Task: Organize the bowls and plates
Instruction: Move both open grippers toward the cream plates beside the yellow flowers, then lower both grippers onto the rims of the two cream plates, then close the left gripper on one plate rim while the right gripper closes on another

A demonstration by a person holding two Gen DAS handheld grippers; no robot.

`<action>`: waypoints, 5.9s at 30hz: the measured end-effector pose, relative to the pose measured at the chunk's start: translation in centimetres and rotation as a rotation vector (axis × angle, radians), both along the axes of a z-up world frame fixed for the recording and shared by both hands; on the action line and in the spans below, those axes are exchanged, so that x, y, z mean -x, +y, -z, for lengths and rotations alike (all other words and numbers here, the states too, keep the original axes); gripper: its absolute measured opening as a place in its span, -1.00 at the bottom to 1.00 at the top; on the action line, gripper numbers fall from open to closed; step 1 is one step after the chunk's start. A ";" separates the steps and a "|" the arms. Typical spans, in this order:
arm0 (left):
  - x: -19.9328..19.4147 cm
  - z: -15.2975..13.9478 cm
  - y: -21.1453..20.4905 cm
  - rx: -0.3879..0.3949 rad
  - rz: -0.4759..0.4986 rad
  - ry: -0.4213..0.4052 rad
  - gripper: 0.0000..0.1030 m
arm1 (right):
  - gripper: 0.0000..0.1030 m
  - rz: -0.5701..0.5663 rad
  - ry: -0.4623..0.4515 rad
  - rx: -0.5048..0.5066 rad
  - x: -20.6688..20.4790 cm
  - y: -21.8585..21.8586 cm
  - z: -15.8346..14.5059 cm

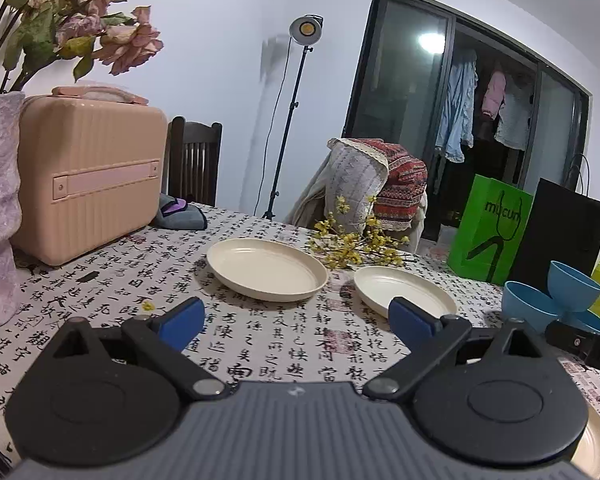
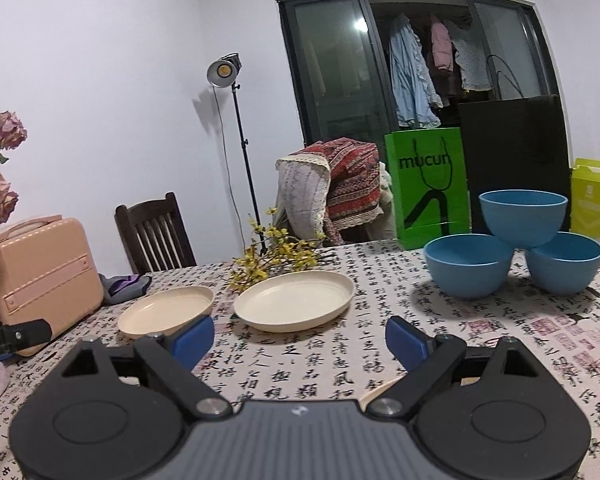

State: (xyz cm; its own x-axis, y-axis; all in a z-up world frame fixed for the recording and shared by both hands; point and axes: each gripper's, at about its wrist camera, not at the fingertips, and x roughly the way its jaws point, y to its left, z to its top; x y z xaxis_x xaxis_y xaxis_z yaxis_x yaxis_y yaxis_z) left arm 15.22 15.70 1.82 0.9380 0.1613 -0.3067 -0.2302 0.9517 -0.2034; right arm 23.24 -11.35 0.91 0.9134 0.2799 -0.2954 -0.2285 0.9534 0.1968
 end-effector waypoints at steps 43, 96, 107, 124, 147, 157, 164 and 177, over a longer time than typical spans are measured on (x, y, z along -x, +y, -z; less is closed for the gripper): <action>-8.6 0.4 10.8 0.046 -0.077 0.039 0.95 | 0.80 -0.090 0.078 0.005 -9.2 15.7 0.6; -26.6 6.5 20.4 0.272 -0.192 0.152 0.94 | 0.79 -0.073 0.174 -0.016 -28.2 25.5 5.7; -26.6 7.4 20.7 0.288 -0.182 0.166 0.94 | 0.76 -0.083 0.175 -0.028 -28.5 24.9 6.6; -27.1 7.9 19.6 0.234 -0.145 0.189 0.56 | 0.15 -0.079 0.229 0.039 -29.3 25.3 7.7; -27.8 8.5 19.2 0.222 -0.107 0.240 -0.20 | -0.57 -0.076 0.288 0.043 -29.8 25.2 8.6; -28.0 8.6 18.9 0.207 -0.105 0.254 -0.41 | -0.66 -0.080 0.300 0.034 -29.9 25.1 8.8; -28.1 8.6 18.7 0.194 -0.098 0.263 -0.48 | -0.73 -0.078 0.305 0.031 -30.0 25.0 8.8; -28.3 8.5 17.8 0.130 -0.080 0.267 -0.58 | -0.83 -0.079 0.300 0.042 -29.9 25.2 8.8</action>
